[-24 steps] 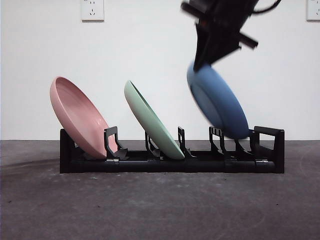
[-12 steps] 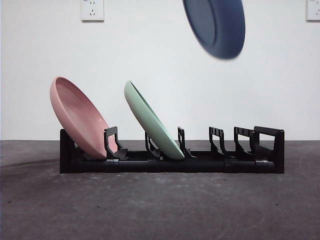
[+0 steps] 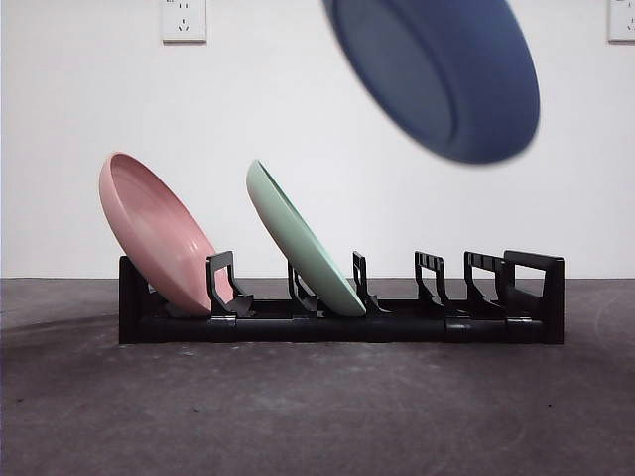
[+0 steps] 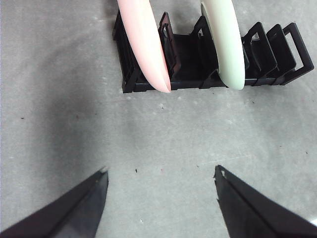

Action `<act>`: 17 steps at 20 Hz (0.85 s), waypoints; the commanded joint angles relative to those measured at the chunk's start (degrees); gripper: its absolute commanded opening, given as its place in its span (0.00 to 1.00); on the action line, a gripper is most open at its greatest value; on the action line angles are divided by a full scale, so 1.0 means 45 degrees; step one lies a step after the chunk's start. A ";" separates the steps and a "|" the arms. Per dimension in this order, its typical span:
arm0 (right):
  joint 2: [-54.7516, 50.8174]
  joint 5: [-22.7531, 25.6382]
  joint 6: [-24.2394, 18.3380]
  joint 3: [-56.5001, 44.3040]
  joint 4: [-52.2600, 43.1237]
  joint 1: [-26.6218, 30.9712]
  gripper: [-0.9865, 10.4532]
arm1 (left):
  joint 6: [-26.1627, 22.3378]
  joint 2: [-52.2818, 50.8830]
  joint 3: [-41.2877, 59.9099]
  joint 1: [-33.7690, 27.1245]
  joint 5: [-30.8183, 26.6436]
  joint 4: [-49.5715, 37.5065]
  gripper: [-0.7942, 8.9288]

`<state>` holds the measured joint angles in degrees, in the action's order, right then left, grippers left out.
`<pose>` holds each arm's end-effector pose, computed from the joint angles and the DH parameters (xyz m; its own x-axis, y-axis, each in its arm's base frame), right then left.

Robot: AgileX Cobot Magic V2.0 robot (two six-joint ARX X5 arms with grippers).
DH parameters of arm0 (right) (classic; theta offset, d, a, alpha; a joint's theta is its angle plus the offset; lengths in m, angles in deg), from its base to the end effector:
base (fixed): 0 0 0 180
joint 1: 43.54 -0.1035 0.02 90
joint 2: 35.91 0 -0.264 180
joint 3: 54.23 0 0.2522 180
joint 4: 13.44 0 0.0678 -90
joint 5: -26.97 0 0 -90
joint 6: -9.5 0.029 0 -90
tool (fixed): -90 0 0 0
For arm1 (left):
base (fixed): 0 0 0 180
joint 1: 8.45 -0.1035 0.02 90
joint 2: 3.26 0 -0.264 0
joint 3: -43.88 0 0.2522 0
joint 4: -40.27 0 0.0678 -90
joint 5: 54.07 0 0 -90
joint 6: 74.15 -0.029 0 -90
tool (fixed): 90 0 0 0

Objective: Place the plate

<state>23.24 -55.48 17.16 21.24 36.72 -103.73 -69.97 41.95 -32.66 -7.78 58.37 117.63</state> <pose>0.1061 0.1776 0.3473 0.5233 0.6491 -0.5520 -0.7618 0.6467 0.0382 0.1150 -0.0124 0.3539 0.6372 -0.3892 -0.6652 0.2226 0.9193 -0.3246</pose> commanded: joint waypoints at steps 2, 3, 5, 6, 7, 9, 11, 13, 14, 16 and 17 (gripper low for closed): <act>0.0180 0.2720 -0.0136 -0.1520 -0.0811 -0.2234 0.10 | -0.0117 0.0044 -0.0306 0.0034 0.0015 -0.0141 0.44; 0.0306 0.3075 -0.0136 -0.1991 -0.1025 -0.2783 0.10 | -0.0117 0.0044 -0.0306 0.0034 0.0015 -0.0141 0.44; 0.0850 0.3492 0.0253 -0.2555 -0.1132 -0.3604 0.10 | -0.0117 0.0044 -0.0306 0.0034 0.0015 -0.0141 0.44; 0.1205 0.3555 0.0491 -0.2667 -0.1146 -0.3929 0.10 | -0.0117 0.0044 -0.0306 0.0034 0.0015 -0.0146 0.44; 0.1632 0.3633 0.0534 -0.2691 -0.1224 -0.4216 0.10 | -0.0117 0.0044 -0.0306 0.0034 0.0015 -0.0151 0.44; 0.2497 0.3667 0.0398 -0.2691 -0.1574 -0.4614 0.10 | -0.0117 0.0044 -0.0306 0.0034 0.0015 -0.0253 0.44; 0.3385 0.3662 -0.0015 -0.2691 -0.1821 -0.4687 0.10 | -0.0112 0.0044 -0.0306 0.0034 0.0015 -0.0432 0.44; 0.4231 0.3667 -0.0340 -0.2691 -0.1870 -0.4643 0.10 | -0.0112 0.0044 -0.0306 0.0034 0.0015 -0.0432 0.44; 0.4571 0.3662 -0.0627 -0.2691 -0.1948 -0.4580 0.10 | -0.0112 0.0044 -0.0306 0.0034 0.0019 -0.0437 0.44; 0.5158 0.3653 -0.1243 -0.2691 -0.2414 -0.4493 0.10 | -0.0117 0.0044 -0.0306 0.0034 0.0015 -0.0437 0.44; 0.5450 0.3657 -0.1564 -0.2691 -0.2783 -0.4454 0.10 | -0.0117 0.0044 -0.0306 0.0034 0.0015 -0.0437 0.44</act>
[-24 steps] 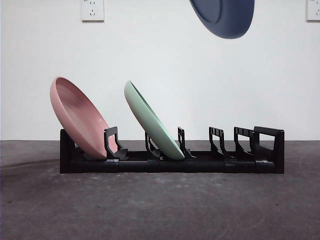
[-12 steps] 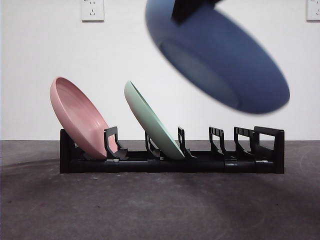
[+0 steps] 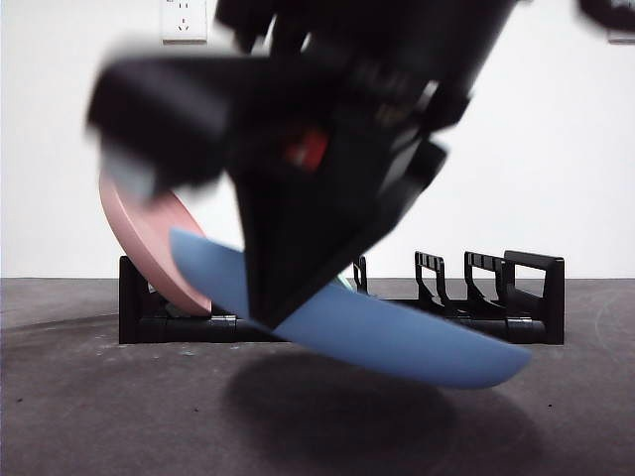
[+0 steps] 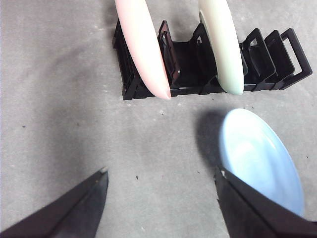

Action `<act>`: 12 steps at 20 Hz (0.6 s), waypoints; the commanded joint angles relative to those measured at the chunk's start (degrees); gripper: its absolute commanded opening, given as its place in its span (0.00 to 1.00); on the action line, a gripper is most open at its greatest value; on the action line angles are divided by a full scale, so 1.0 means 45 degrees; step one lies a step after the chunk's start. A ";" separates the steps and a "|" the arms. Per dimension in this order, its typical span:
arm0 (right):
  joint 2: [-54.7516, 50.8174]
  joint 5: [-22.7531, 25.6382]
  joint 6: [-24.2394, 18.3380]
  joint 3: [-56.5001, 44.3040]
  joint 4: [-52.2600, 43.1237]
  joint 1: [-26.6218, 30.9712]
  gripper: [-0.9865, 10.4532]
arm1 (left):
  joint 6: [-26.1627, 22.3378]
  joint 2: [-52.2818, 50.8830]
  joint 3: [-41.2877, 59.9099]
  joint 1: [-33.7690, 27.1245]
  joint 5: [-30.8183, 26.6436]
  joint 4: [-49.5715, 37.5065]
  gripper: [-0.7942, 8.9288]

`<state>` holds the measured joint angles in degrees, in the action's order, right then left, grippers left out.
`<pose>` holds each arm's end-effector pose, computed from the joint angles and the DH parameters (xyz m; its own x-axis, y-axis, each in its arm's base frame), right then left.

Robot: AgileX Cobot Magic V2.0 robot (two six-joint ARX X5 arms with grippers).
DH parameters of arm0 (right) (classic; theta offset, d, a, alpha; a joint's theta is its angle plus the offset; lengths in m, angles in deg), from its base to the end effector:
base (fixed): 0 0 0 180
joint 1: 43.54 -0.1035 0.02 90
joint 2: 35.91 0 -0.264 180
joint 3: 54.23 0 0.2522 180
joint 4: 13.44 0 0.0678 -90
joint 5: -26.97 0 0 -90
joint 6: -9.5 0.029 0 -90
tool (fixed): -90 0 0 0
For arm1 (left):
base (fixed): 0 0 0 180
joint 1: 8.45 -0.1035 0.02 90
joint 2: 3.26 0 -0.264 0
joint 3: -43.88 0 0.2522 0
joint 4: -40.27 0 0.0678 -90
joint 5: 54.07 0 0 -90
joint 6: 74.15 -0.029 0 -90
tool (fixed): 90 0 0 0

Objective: Place the plate

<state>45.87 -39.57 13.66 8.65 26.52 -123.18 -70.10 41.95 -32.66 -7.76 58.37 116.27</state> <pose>0.0599 0.2632 0.2023 0.4769 0.3951 -0.7852 -0.8519 0.4276 -0.3023 0.1166 -0.0125 0.3555 0.6527 -0.3896 -0.6498 0.2322 0.9192 -0.3179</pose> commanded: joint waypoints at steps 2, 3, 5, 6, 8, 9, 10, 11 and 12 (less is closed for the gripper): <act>0.0933 0.0126 -0.1574 0.0107 -0.1190 -0.0005 0.10 | -0.0087 0.0044 -0.0306 0.0029 0.0015 -0.0136 0.44; 0.1151 0.0126 -0.1953 0.0107 -0.1423 0.0083 0.10 | -0.0087 0.0044 -0.0306 0.0029 0.0015 -0.0136 0.44; 0.1535 0.0131 -0.2365 0.0107 -0.1593 0.0277 0.10 | -0.0087 0.0044 -0.0306 0.0029 0.0015 -0.0126 0.44; 0.1710 0.0131 -0.2380 0.0107 -0.1579 0.0423 0.10 | -0.0087 0.0044 -0.0306 0.0029 0.0015 -0.0126 0.44; 0.1928 0.0126 -0.2385 0.0107 -0.1583 0.0714 0.10 | -0.0092 0.0044 -0.0306 0.0029 0.0015 -0.0131 0.44; 0.1987 0.0121 -0.2404 0.0107 -0.1632 0.0801 0.10 | -0.0092 0.0044 -0.0306 0.0029 0.0015 -0.0131 0.44; 0.2006 0.0121 -0.2409 0.0107 -0.1671 0.0894 0.10 | -0.0092 0.0044 -0.0306 0.0029 0.0015 -0.0131 0.44; 0.2055 0.0107 -0.2409 0.0107 -0.1719 0.0976 0.10 | -0.0097 0.0044 -0.0306 0.0029 0.0015 -0.0136 0.44; 0.2069 0.0024 -0.2419 0.0107 -0.1724 0.1078 0.10 | -0.0102 0.0044 -0.0306 0.0029 0.0015 -0.0136 0.44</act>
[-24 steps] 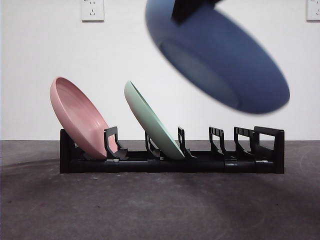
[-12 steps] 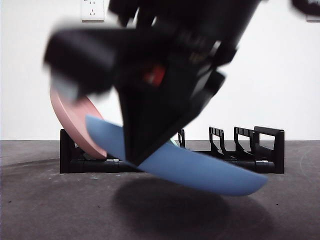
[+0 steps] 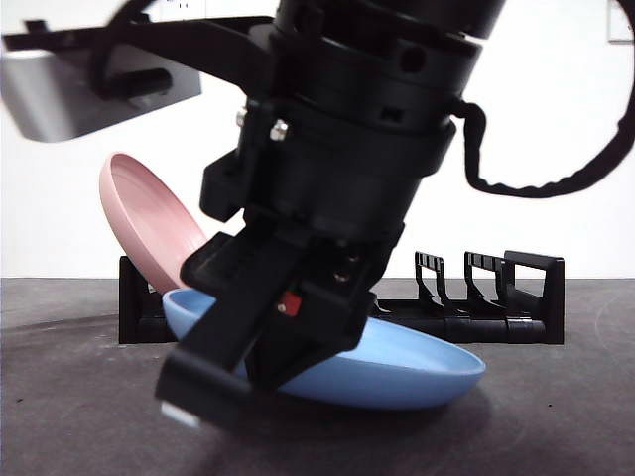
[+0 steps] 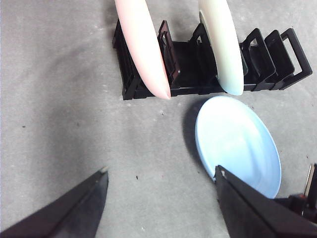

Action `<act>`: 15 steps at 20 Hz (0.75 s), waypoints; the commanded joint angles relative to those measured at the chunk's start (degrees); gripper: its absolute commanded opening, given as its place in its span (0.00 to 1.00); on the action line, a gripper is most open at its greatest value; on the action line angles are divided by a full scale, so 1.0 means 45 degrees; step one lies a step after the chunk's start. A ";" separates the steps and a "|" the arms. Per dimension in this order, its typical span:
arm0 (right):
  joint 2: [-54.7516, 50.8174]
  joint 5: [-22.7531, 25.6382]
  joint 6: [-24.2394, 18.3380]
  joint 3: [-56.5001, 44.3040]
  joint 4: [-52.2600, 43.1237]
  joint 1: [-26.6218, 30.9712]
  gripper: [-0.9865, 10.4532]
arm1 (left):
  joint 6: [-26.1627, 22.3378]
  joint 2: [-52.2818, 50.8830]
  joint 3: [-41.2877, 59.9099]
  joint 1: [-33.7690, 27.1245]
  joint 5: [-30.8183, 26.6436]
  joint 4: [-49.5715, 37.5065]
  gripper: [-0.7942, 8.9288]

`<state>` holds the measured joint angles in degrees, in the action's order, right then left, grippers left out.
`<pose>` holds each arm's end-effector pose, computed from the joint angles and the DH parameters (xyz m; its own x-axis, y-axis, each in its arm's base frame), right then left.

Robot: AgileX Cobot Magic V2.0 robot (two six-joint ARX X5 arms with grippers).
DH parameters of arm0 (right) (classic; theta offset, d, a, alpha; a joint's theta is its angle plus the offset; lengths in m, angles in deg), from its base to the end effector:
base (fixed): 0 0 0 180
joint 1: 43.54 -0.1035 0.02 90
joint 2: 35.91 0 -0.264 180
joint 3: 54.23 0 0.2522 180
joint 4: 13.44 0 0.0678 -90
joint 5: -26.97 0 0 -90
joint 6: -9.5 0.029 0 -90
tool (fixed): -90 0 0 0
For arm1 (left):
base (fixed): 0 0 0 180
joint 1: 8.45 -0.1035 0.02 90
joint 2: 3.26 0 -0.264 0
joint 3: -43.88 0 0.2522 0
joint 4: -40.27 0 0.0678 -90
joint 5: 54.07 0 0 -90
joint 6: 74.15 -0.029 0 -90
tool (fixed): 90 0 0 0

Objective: Place the plate

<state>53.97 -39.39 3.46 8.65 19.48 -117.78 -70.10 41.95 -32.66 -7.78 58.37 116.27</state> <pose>0.0904 0.2773 0.1713 0.5106 0.3330 -0.7927 -0.8472 0.3522 -0.3978 0.1166 -0.0124 0.3555 0.6528 -0.3894 -0.6498 0.2319 0.9193 -0.3179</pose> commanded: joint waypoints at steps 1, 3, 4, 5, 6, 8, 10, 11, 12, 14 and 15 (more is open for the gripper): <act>0.0330 -0.0243 -0.0165 0.0107 -0.0160 -0.0044 0.10 | -0.0102 0.0044 -0.0306 0.0034 0.0015 -0.0136 0.44; 0.0350 -0.0714 -0.0160 0.0107 -0.0151 0.0068 0.10 | -0.0097 0.0044 -0.0306 0.0034 0.0015 -0.0146 0.44; 0.0403 -0.0724 -0.0160 0.0107 -0.0165 0.0063 0.10 | -0.0097 0.0044 -0.0306 0.0034 0.0015 -0.0141 0.44; 0.0418 -0.0729 -0.0155 0.0107 -0.0151 0.0063 0.10 | -0.0097 0.0044 -0.0306 0.0034 0.0015 -0.0141 0.44; 0.0481 -0.0738 -0.0165 0.0107 -0.0155 0.0063 0.10 | -0.0097 0.0044 -0.0306 0.0034 0.0015 -0.0136 0.44; 0.0612 -0.1331 -0.0180 0.0107 -0.0121 0.0073 0.10 | -0.0097 0.0044 -0.0306 0.0034 0.0015 -0.0126 0.44; 0.0748 -0.1583 -0.0170 0.0107 -0.0029 0.0058 0.16 | -0.0092 0.0044 -0.0306 0.0034 0.0019 -0.0117 0.44; 0.0748 -0.1583 -0.0131 0.0107 0.0049 0.0034 0.22 | -0.0092 0.0044 -0.0306 0.0034 0.0015 -0.0112 0.44; 0.0748 -0.1583 -0.0039 0.0107 0.0049 -0.0015 0.26 | -0.0092 0.0044 -0.0306 0.0034 0.0015 -0.0112 0.44; 0.0627 -0.1579 0.0335 0.0117 0.0087 -0.0083 0.31 | -0.0092 0.0044 -0.0306 0.0034 0.0015 -0.0117 0.44; 0.0529 -0.1579 0.0622 0.0204 0.0267 -0.0112 0.34 | -0.0092 0.0044 -0.0306 0.0034 0.0015 -0.0117 0.44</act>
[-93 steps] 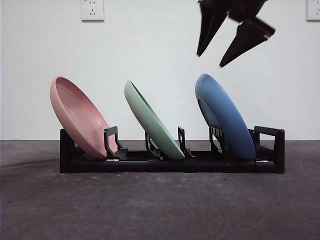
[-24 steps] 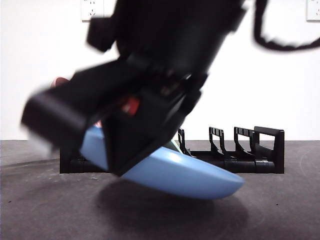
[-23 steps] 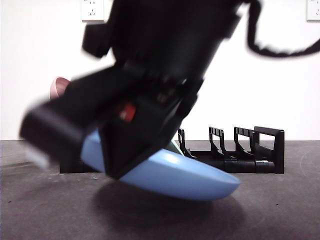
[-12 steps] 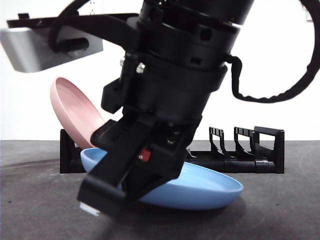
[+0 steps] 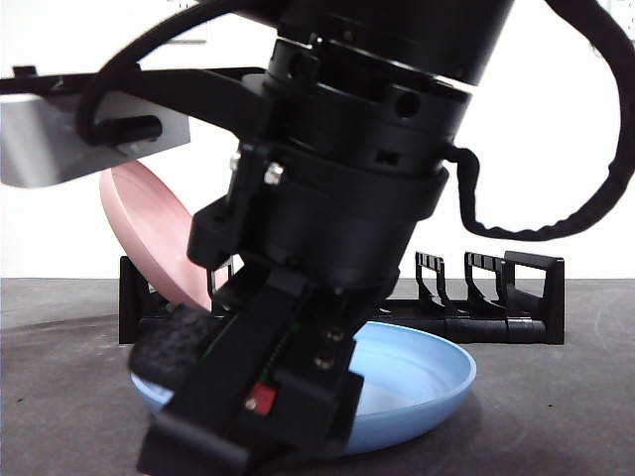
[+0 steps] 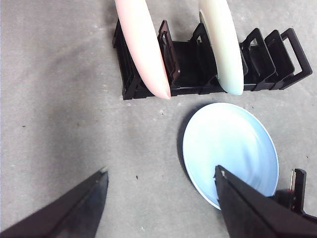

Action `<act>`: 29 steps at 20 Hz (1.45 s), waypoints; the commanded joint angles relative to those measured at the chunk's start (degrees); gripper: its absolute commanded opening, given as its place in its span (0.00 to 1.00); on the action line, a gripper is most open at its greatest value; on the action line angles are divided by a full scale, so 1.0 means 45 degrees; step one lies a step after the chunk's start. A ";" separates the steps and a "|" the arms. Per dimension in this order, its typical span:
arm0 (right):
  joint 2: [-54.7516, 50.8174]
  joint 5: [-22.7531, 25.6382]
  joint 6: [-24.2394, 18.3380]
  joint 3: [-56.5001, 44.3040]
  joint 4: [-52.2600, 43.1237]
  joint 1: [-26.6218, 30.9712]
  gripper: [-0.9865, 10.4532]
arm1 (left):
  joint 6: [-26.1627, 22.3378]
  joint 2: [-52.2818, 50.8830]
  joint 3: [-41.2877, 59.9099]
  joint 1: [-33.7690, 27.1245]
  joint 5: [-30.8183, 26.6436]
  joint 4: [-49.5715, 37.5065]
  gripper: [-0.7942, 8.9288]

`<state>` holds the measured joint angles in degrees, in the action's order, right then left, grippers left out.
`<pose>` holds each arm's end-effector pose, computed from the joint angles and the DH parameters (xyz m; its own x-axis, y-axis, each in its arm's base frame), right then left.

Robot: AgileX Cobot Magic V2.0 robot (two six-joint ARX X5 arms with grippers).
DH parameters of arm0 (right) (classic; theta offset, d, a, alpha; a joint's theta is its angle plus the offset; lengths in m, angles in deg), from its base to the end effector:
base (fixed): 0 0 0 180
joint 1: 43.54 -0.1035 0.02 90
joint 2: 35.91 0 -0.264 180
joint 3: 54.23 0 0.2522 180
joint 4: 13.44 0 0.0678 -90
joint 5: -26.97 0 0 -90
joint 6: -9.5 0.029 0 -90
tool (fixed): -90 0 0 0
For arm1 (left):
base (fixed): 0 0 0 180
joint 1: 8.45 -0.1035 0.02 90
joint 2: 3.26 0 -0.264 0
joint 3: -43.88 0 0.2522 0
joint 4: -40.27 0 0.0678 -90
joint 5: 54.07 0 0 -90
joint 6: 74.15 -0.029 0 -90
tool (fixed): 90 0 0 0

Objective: Place the plate

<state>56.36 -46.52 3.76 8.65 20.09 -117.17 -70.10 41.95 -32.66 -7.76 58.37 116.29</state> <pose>0.0907 0.2795 0.1584 0.3957 0.3387 -0.8537 -0.9041 0.3069 -0.2973 0.1165 -0.0125 0.3555 0.6524 -0.3896 -0.6500 0.2321 0.9192 -0.3180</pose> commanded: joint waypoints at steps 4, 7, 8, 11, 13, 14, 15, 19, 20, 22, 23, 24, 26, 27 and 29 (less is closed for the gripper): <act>-0.1059 -0.0044 0.0840 0.1044 0.1064 -0.0491 0.39 | -0.0204 0.0044 -0.0306 0.0029 0.0019 -0.0151 0.44; -0.2540 -0.0019 0.0578 0.1268 0.0937 -0.0500 0.39 | -0.0423 0.0039 -0.0306 0.0029 0.0019 -0.0374 0.44; -0.3094 0.0044 0.0209 0.1263 0.0967 -0.0311 0.39 | -0.0418 0.0039 -0.0306 0.0029 0.0019 -0.0500 0.44; -0.4308 0.0029 -0.0408 0.1248 0.1209 0.0923 0.39 | -0.0136 0.0015 -0.0306 0.0034 0.0029 -0.0865 0.44; -0.4935 -0.0398 -0.0413 0.1239 0.1253 0.2147 0.33 | 0.0277 0.0015 -0.0306 0.0034 0.0029 -0.1127 0.44; -0.5197 -0.0811 -0.0432 0.1239 0.1292 0.2841 0.32 | 0.0505 0.0015 -0.0306 0.0034 0.0029 -0.1239 0.44; -0.5421 -0.1229 -0.0563 0.1239 0.1394 0.3536 0.32 | 0.0738 0.0015 -0.0306 0.0034 0.0029 -0.1370 0.44; -0.6178 -0.2312 -0.0986 0.1239 0.1889 0.6421 0.32 | 0.1112 0.0034 -0.0306 0.0141 0.0024 -0.1899 0.44; -0.6319 -0.3157 -0.0976 0.1239 0.1923 0.7198 0.32 | 0.1506 0.0121 -0.0306 0.0141 0.0015 -0.2064 0.44; -0.6547 -0.4896 -0.0971 0.1239 0.1933 0.8684 0.32 | 0.2584 0.0452 -0.0306 0.0141 0.0015 -0.2565 0.51; -0.6625 -0.5552 -0.0957 0.1239 0.1948 0.9345 0.32 | 0.3045 0.0709 -0.0306 0.0146 0.0015 -0.2895 0.56; -0.6664 -0.6144 -0.0903 0.1239 0.1982 0.9986 0.32 | 0.3157 0.1025 -0.0321 0.0209 0.0015 -0.3201 0.57; -0.6727 -0.7189 -0.0797 0.1239 0.2239 1.1162 0.32 | 0.3157 0.1773 -0.0389 0.0427 0.0015 -0.3575 0.56; -0.6756 -0.7713 -0.0724 0.1239 0.2482 1.1720 0.32 | 0.3157 0.2210 -0.0505 0.0573 0.0015 -0.3662 0.56; -0.6781 -0.8209 -0.0146 0.1239 0.2735 1.2551 0.32 | 0.3104 0.3162 -0.1020 0.0899 0.0000 -0.3755 0.51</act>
<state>25.65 -82.91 1.55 13.66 32.81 -60.14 -56.48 55.92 -35.76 -3.65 58.35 100.51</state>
